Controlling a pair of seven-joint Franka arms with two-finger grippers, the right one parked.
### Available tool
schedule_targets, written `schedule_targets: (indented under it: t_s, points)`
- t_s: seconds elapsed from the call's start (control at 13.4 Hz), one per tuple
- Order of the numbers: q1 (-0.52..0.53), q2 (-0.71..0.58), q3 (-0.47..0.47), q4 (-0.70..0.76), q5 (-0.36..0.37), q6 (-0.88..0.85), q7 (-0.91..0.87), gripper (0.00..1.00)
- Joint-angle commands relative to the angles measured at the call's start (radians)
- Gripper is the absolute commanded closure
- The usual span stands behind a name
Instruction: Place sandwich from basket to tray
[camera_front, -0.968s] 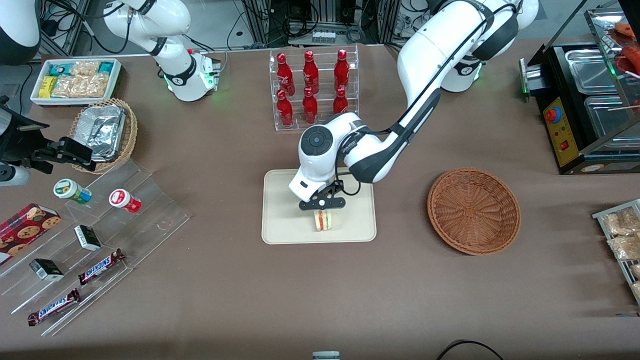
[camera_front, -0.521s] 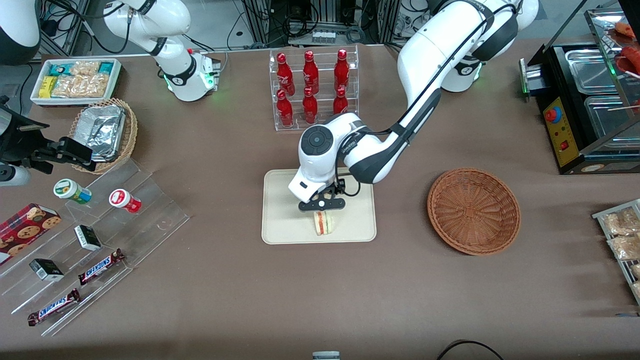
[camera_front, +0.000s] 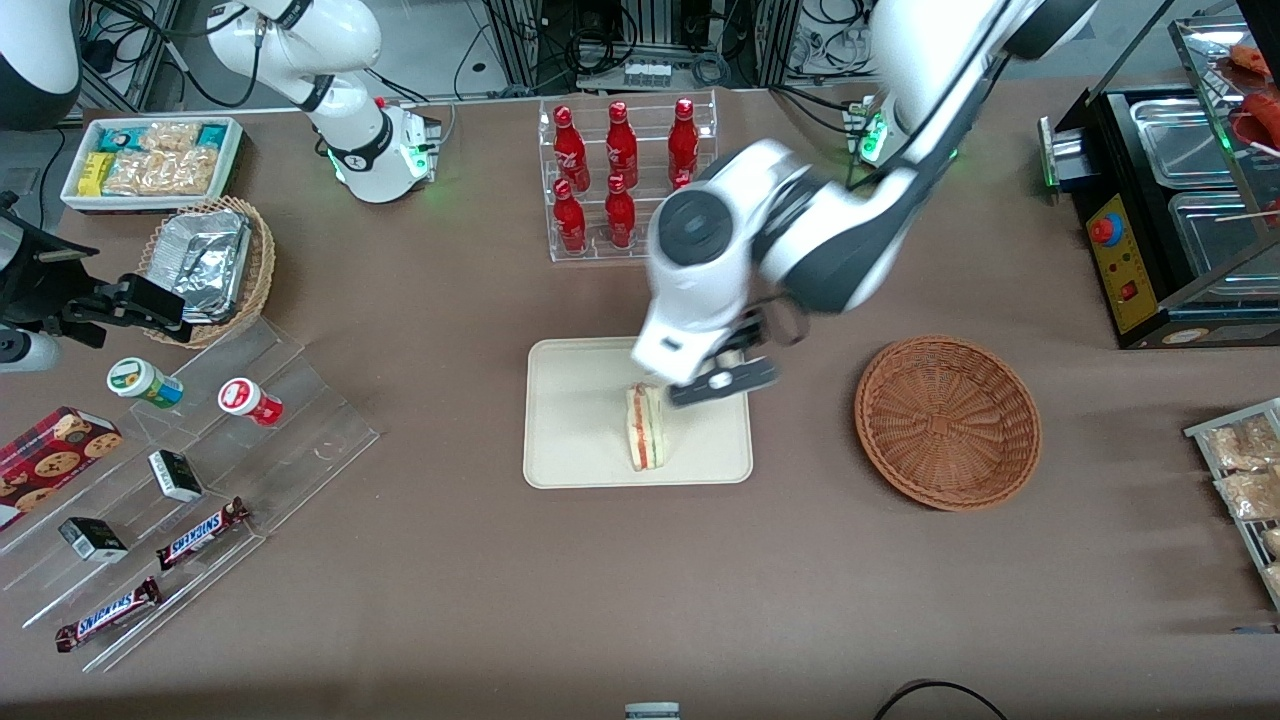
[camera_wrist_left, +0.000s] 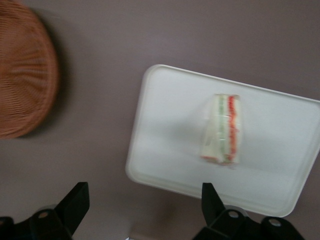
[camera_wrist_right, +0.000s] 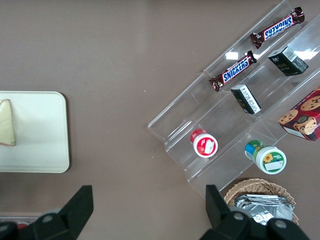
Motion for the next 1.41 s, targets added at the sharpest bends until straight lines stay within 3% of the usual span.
schedule_targets:
  t_s: [0.0, 0.22, 0.52, 0.74, 1.04, 1.19, 1.34]
  points:
    - [0.089, -0.183, 0.002, -0.130, -0.025, -0.090, 0.005, 0.01]
    - [0.210, -0.297, 0.001, -0.190, -0.035, -0.106, 0.134, 0.01]
    - [0.414, -0.413, 0.004, -0.201, -0.131, -0.214, 0.455, 0.01]
    - [0.529, -0.471, 0.004, -0.224, -0.151, -0.253, 0.664, 0.01]
    - [0.713, -0.535, 0.005, -0.271, -0.231, -0.264, 0.932, 0.01]
    - [0.711, -0.538, 0.072, -0.270, -0.235, -0.268, 1.012, 0.01]
    - [0.587, -0.539, 0.222, -0.265, -0.237, -0.267, 1.046, 0.01]
